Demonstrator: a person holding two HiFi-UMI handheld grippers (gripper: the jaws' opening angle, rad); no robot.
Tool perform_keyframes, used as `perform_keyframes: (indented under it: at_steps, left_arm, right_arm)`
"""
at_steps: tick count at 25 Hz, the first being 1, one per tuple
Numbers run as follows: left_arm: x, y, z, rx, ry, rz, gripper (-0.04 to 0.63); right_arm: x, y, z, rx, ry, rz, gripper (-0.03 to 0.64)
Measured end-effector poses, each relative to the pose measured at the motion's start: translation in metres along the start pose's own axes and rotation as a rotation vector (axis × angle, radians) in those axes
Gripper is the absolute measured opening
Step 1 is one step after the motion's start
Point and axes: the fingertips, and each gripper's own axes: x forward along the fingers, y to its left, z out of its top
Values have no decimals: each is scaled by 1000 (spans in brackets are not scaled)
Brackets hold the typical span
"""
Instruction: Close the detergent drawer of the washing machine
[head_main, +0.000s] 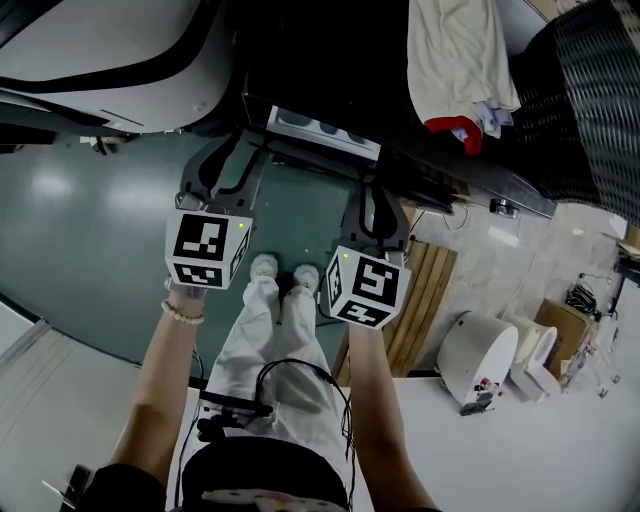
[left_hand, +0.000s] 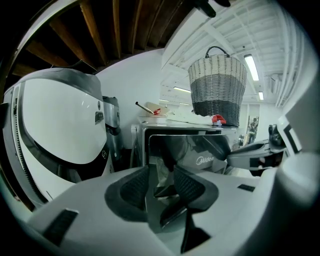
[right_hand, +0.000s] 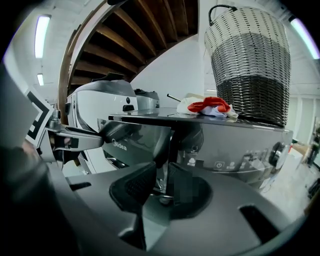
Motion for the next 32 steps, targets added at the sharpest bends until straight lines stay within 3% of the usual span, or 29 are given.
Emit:
perform_keyframes:
  at_steps: [32]
  left_arm:
    - [27,10,14,-4,-12,28,155]
  right_arm:
    - [27,-9,15,79,-11,-1,80]
